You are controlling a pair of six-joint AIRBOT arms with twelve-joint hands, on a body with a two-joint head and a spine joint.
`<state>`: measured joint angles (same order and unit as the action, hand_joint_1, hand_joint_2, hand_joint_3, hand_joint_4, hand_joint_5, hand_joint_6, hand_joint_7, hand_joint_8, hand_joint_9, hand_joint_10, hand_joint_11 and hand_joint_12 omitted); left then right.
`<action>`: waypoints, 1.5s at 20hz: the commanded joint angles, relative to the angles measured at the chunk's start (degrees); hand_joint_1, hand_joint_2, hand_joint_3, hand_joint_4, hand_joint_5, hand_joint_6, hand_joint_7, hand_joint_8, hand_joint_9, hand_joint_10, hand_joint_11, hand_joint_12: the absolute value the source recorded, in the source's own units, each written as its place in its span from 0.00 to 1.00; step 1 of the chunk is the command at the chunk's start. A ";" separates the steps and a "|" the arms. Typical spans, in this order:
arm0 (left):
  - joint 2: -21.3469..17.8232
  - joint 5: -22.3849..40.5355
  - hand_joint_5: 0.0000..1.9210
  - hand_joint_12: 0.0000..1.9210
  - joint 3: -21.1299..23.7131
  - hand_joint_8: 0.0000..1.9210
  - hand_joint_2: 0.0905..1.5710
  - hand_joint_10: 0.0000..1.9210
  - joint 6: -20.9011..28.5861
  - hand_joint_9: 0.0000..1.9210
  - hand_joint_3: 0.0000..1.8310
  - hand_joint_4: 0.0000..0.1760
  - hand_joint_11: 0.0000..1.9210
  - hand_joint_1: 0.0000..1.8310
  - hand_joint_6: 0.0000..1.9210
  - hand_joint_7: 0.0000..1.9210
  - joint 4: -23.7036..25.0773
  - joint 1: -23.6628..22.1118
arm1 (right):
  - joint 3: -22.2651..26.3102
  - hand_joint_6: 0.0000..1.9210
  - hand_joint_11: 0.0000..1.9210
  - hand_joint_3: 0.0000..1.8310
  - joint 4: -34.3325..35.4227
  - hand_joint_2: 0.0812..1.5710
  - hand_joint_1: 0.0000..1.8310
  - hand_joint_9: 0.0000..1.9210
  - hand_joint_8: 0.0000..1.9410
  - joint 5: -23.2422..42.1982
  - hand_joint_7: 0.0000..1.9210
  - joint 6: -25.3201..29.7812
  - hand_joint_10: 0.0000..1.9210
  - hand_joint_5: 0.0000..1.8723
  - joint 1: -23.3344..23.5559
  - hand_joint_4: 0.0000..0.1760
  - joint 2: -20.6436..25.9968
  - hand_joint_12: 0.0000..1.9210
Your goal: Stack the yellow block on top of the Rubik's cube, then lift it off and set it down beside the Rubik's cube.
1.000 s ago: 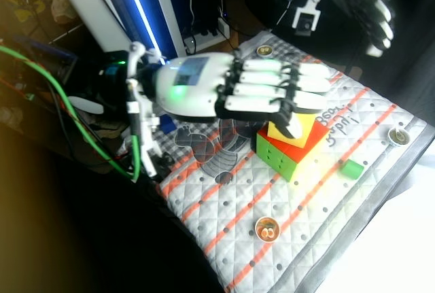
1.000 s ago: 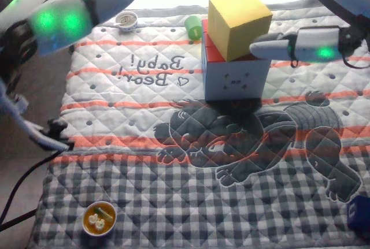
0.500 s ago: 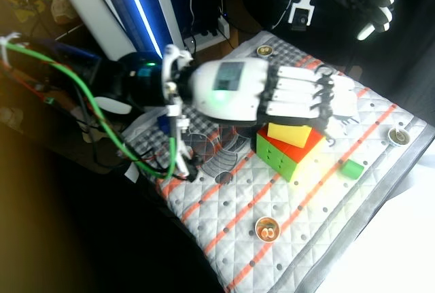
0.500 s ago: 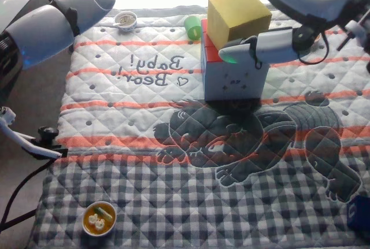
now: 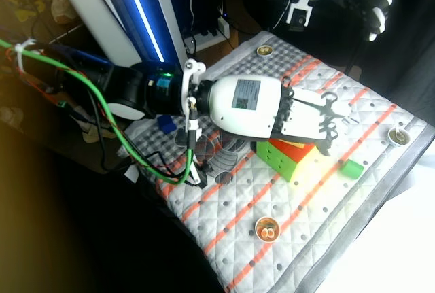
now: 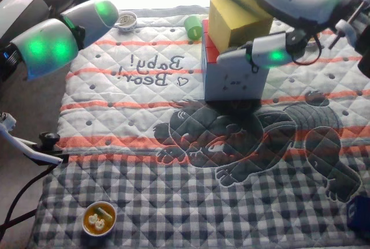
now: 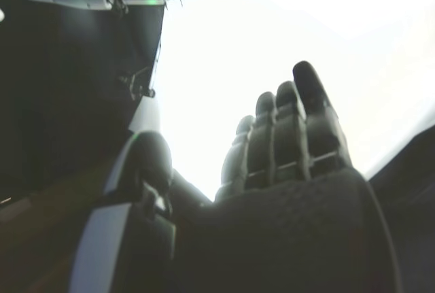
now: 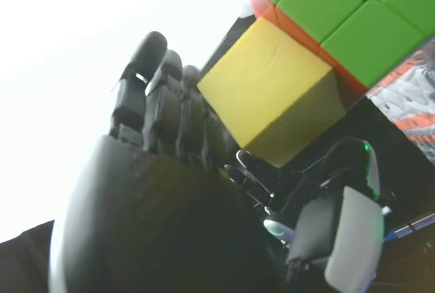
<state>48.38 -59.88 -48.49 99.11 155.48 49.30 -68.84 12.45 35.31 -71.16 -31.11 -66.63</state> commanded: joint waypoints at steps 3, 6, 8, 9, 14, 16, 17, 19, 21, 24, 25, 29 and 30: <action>0.13 -7.81 0.01 0.43 0.26 0.00 0.82 0.02 0.80 0.10 0.00 0.52 0.00 0.14 0.00 0.11 0.92 0.12 | -0.42 0.54 0.01 0.00 -0.43 0.71 0.66 0.35 0.46 5.54 0.46 0.03 0.34 0.52 0.80 0.00 0.02 0.90; 0.16 -8.37 0.01 0.40 0.32 0.00 0.82 0.01 1.13 0.10 0.00 0.52 0.00 0.14 0.00 0.10 0.22 0.87 | -0.74 0.66 0.00 0.00 -0.42 0.75 0.66 0.28 0.63 5.56 0.39 0.03 0.49 0.48 1.43 0.00 0.03 0.93; 0.25 -8.71 0.00 0.42 0.32 0.00 0.82 0.01 1.35 0.11 0.00 0.52 0.00 0.14 0.00 0.11 -0.21 1.31 | -0.64 0.67 0.00 0.00 -0.50 0.77 0.66 0.20 0.68 5.88 0.35 0.03 0.55 0.47 2.19 0.00 0.04 0.91; 0.28 -8.90 0.00 0.40 0.32 0.00 0.83 0.01 1.59 0.11 0.00 0.57 0.00 0.14 0.00 0.11 -0.34 1.59 | -0.33 0.66 0.00 0.00 -0.68 0.76 0.62 0.09 0.36 6.54 0.27 0.03 0.40 0.43 2.44 0.00 0.04 0.74; -0.01 -10.37 0.01 0.43 0.93 0.00 0.84 0.00 1.99 0.10 0.00 0.54 0.00 0.19 0.00 0.10 -1.20 3.06 | 5.49 0.64 0.00 0.00 -3.36 0.75 0.61 0.14 0.01 13.37 0.34 0.03 0.19 0.44 2.29 0.00 5.49 0.49; -0.51 -11.29 0.01 0.44 1.45 0.00 0.84 0.00 2.01 0.11 0.00 0.53 0.00 0.18 0.00 0.10 -1.74 3.94 | 8.07 0.62 0.00 0.00 -4.83 0.74 0.62 0.18 0.04 15.80 0.41 0.03 0.38 0.46 1.10 0.00 7.65 0.82; -0.77 -11.90 0.00 0.43 1.72 0.00 0.84 0.00 2.04 0.10 0.00 0.49 0.00 0.18 0.00 0.10 -2.06 4.46 | 9.55 0.63 0.00 0.00 -5.72 0.74 0.61 0.15 0.04 17.10 0.40 0.03 0.40 0.45 0.16 0.00 9.08 0.78; -1.09 -12.64 0.01 0.41 2.06 0.00 0.83 0.00 2.10 0.10 0.00 0.45 0.00 0.18 0.00 0.09 -2.52 5.21 | 11.86 0.65 0.04 0.00 -7.13 0.76 0.65 0.19 0.54 18.94 0.36 0.03 0.59 0.48 -1.65 0.00 11.11 0.92; -1.33 -13.21 0.01 0.43 2.29 0.00 0.83 0.00 2.29 0.11 0.00 0.57 0.00 0.15 0.00 0.09 -2.95 5.90 | 14.73 0.60 0.17 0.00 -8.72 0.75 0.64 0.30 0.70 21.14 0.42 0.03 0.75 0.46 -4.40 0.00 13.83 0.99; -1.78 -14.14 0.02 0.38 2.74 0.01 0.82 0.00 2.53 0.10 0.00 0.64 0.00 0.18 0.00 0.12 -3.55 6.91 | 18.53 0.56 0.18 0.00 -9.43 0.75 0.65 0.29 0.73 23.68 0.41 0.04 0.80 0.48 -9.42 0.00 17.21 1.00; -1.86 -14.37 0.03 0.38 2.87 0.01 0.81 0.00 2.57 0.11 0.00 0.67 0.00 0.18 0.00 0.13 -3.75 7.18 | 19.49 0.51 0.21 0.00 -9.43 0.74 0.66 0.29 0.74 24.47 0.43 0.04 0.87 0.50 -11.19 0.00 18.02 1.00; -2.12 -15.54 0.05 0.38 3.28 0.00 0.83 0.00 2.97 0.12 0.00 0.81 0.00 0.18 0.00 0.13 -4.51 8.65 | 22.38 0.52 0.19 0.00 -9.44 0.71 0.66 0.31 0.60 25.22 0.49 0.93 0.76 0.52 -17.53 0.00 19.33 0.98; -2.12 -15.56 0.05 0.35 3.30 0.00 0.83 0.01 3.06 0.12 0.00 0.80 0.00 0.18 0.00 0.14 -4.53 8.71 | 22.27 0.53 0.21 0.00 -9.46 0.72 0.66 0.30 0.64 25.21 0.48 3.44 0.79 0.50 -19.16 0.00 19.33 1.00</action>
<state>46.78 -67.61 -45.17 101.62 149.29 58.43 -46.52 3.01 53.93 -67.44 -51.33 -47.40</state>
